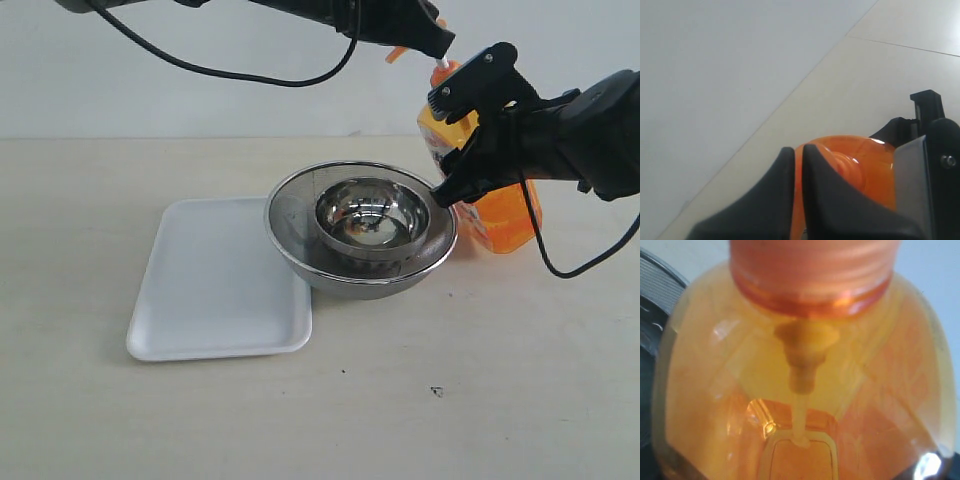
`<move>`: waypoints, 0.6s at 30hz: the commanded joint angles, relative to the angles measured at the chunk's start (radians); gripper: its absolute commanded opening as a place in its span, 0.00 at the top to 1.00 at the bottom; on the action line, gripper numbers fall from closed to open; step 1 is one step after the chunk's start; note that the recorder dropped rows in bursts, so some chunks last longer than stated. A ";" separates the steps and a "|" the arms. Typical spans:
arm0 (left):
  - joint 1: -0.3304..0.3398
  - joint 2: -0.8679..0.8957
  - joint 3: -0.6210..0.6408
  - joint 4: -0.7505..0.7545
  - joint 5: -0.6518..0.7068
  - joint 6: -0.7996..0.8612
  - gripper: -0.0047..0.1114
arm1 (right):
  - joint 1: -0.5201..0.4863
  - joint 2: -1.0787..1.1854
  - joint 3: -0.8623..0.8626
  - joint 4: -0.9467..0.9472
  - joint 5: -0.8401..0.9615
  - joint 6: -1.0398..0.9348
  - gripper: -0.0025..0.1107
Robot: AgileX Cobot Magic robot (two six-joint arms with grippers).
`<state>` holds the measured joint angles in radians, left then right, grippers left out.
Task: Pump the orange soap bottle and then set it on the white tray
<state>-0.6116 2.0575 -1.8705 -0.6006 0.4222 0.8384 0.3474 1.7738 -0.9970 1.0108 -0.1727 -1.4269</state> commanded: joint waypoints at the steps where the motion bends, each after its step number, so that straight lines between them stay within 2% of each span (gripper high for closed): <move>1: -0.003 0.034 0.012 0.015 0.095 -0.008 0.92 | 0.000 0.003 0.007 0.011 0.057 0.017 0.98; 18: -0.017 0.068 0.012 0.024 0.122 -0.009 0.92 | 0.000 0.003 0.007 0.011 0.057 0.017 0.98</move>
<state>-0.6134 2.0764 -1.8826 -0.6032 0.4178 0.8384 0.3474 1.7738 -0.9955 1.0108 -0.1783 -1.4286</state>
